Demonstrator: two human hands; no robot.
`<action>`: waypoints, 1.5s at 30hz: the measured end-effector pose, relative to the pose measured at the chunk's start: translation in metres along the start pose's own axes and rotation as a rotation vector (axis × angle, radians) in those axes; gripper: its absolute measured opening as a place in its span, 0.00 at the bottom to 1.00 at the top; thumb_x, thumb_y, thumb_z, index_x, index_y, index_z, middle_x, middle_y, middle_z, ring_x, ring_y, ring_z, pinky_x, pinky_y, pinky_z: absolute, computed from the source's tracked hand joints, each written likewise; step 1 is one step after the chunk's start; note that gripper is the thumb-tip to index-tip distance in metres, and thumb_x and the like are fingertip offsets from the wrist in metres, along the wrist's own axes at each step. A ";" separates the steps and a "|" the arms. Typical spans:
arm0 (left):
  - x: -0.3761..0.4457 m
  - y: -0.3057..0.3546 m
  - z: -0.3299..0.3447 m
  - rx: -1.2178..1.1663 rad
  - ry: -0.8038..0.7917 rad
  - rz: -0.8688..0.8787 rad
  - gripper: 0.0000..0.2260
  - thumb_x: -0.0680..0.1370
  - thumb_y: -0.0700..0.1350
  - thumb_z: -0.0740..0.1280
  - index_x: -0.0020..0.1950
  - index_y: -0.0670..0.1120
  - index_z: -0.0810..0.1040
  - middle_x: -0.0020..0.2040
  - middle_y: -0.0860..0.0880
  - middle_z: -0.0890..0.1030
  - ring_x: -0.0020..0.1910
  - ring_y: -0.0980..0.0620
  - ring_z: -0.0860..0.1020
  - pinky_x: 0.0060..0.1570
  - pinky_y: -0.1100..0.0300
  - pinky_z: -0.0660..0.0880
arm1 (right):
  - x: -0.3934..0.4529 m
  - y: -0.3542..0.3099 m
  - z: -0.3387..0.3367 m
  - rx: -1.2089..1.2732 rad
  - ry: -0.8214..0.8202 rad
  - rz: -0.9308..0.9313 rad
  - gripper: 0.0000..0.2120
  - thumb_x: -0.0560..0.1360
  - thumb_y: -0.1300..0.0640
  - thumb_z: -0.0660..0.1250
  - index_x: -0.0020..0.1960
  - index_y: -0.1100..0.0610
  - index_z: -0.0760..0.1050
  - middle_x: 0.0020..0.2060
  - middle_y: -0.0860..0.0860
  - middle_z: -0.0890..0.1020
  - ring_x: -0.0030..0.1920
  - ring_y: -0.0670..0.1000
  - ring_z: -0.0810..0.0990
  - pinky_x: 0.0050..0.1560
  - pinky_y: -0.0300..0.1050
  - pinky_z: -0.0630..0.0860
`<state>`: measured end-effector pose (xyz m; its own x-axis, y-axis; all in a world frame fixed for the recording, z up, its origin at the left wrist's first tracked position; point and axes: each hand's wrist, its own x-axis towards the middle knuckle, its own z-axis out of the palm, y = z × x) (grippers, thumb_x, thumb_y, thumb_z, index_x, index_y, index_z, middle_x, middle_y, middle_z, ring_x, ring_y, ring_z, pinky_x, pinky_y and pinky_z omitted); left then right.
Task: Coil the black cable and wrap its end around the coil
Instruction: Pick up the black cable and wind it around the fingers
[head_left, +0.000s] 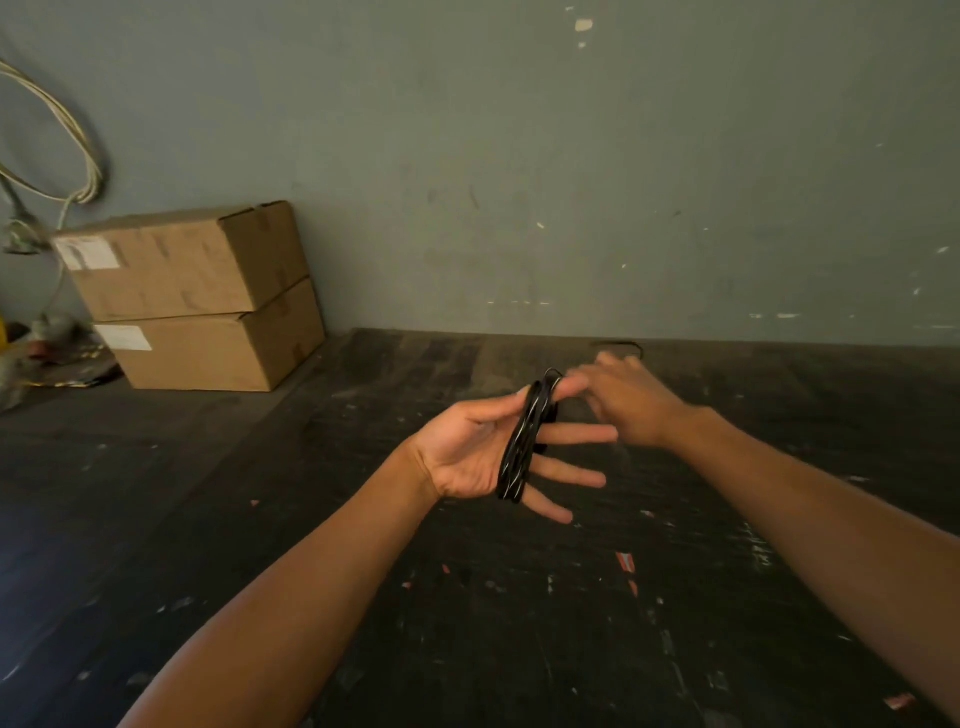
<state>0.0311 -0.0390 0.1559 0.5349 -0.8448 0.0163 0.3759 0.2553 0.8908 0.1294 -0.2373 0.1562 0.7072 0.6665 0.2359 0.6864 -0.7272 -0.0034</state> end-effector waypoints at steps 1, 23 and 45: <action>0.002 0.002 0.000 -0.005 -0.004 0.012 0.22 0.80 0.53 0.59 0.75 0.58 0.65 0.78 0.41 0.60 0.74 0.29 0.55 0.64 0.28 0.58 | -0.006 -0.007 0.009 0.021 -0.029 -0.007 0.14 0.81 0.58 0.57 0.64 0.51 0.74 0.59 0.49 0.78 0.57 0.51 0.71 0.57 0.51 0.66; -0.007 0.007 -0.040 -0.087 0.360 0.170 0.21 0.79 0.53 0.58 0.73 0.58 0.68 0.75 0.41 0.67 0.72 0.29 0.64 0.62 0.28 0.64 | -0.044 -0.108 0.020 0.548 -0.369 -0.198 0.15 0.83 0.49 0.53 0.57 0.50 0.77 0.51 0.45 0.78 0.51 0.43 0.77 0.58 0.48 0.75; -0.022 -0.025 -0.036 0.004 0.232 -0.070 0.26 0.79 0.52 0.63 0.77 0.56 0.62 0.78 0.41 0.62 0.74 0.30 0.60 0.67 0.27 0.56 | 0.003 -0.033 -0.076 0.247 0.060 -0.144 0.08 0.79 0.51 0.64 0.51 0.50 0.82 0.35 0.38 0.78 0.34 0.38 0.73 0.36 0.42 0.67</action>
<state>0.0368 -0.0098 0.1174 0.6672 -0.7298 -0.1493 0.4155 0.1982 0.8877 0.0959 -0.2241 0.2308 0.5930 0.7440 0.3080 0.8049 -0.5587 -0.2000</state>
